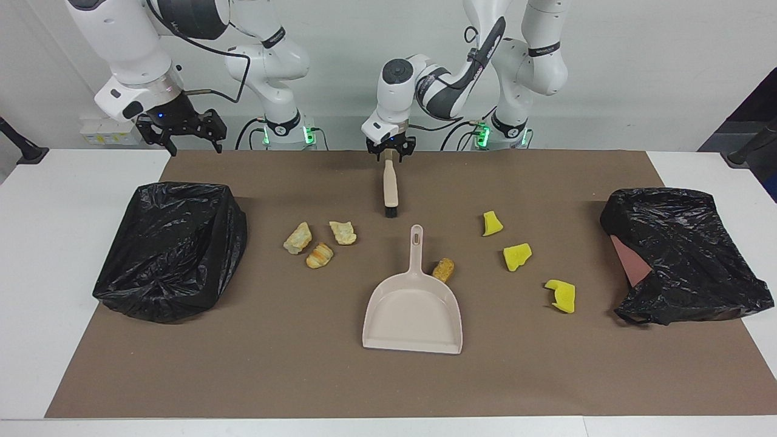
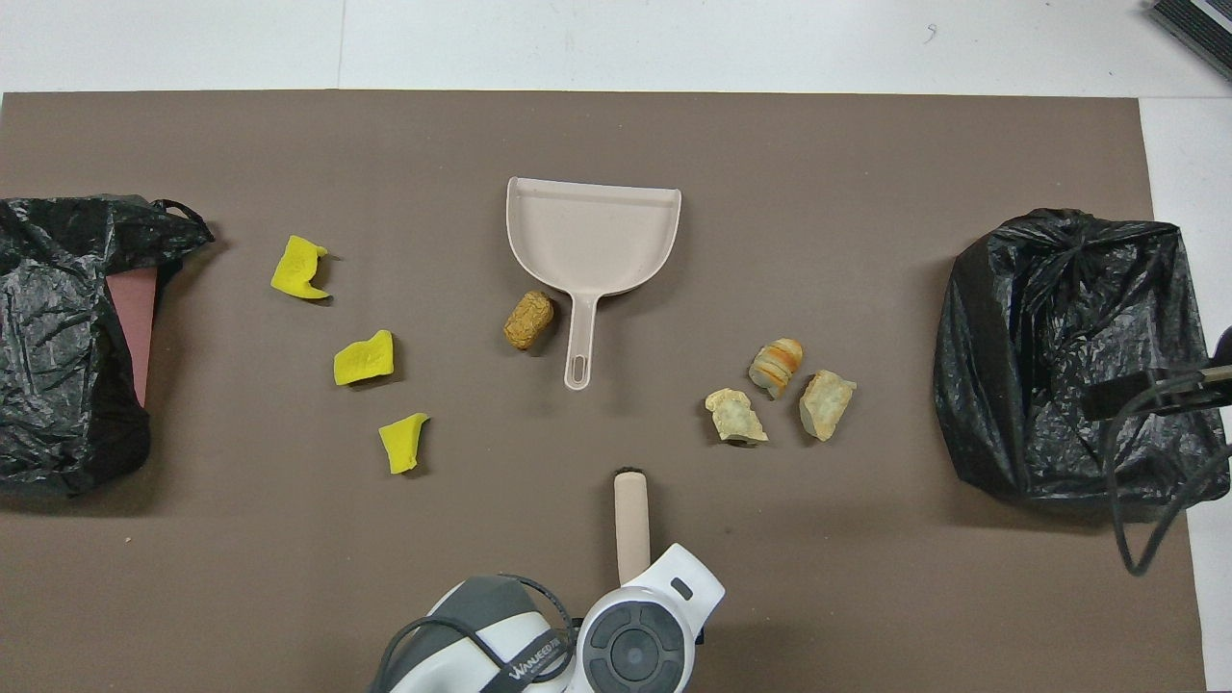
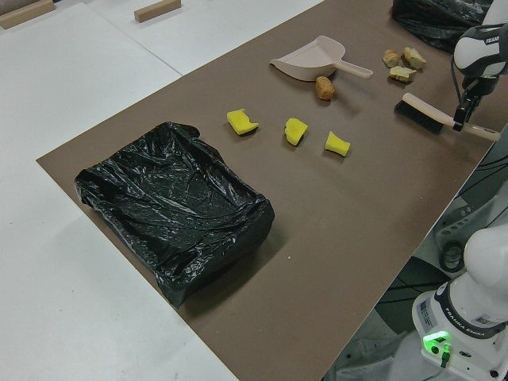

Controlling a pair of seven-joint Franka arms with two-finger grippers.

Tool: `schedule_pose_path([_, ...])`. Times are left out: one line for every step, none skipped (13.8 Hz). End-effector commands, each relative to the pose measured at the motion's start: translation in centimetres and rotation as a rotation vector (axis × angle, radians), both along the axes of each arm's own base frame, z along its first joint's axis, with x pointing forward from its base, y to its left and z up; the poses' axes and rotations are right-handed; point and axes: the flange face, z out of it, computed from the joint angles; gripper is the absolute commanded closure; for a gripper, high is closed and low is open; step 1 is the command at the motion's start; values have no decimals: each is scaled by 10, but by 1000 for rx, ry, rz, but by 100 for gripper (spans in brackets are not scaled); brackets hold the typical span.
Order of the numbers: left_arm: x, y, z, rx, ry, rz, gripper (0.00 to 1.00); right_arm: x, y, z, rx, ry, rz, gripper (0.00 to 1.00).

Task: Sweep and dump trash in bin
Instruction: 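Reach the left gripper to the beige brush handle and grasp it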

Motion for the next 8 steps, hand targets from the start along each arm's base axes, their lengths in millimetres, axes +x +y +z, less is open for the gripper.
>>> schedule_pose_path([-3,-1,0,-10,5,20,100,-6,-2,-1,29,-19,20,0])
schedule_pose_path([0,-1,8,-14,4,24,100,-6,-2,-1,27,-19,21,0])
schedule_pose_path([4,3,17,-12,8,31,100,-6,-2,-1,29,-19,19,0])
schedule_pose_path([12,10,30,-4,19,47,100,-6,-2,-1,27,-19,19,0])
schedule_pose_path([19,20,38,10,35,63,100,-6,-2,0,27,-23,18,0])
schedule_pose_path([22,30,45,26,50,71,100,-5,-2,0,25,-30,10,0])
schedule_pose_path([30,41,49,40,62,80,100,-3,2,1,24,-30,11,0])
schedule_pose_path([43,56,57,47,60,103,100,-1,8,2,19,-30,-4,0])
